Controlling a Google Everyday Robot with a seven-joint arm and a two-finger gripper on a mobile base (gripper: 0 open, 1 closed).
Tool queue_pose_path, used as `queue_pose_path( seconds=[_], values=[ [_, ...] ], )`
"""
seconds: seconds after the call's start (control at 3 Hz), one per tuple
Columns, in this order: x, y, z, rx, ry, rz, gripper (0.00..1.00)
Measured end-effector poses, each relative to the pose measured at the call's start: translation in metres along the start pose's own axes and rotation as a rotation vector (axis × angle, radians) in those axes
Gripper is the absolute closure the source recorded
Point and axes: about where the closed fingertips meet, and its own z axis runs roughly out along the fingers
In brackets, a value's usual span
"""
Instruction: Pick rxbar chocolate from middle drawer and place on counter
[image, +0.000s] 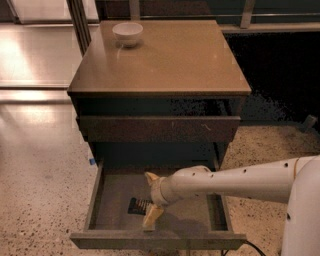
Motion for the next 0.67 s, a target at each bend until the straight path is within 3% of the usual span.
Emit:
queue_pose_path(
  seconds=[0.67],
  values=[
    [0.003, -0.004, 0.023, -0.019, 0.008, 0.013, 0.00]
  ],
)
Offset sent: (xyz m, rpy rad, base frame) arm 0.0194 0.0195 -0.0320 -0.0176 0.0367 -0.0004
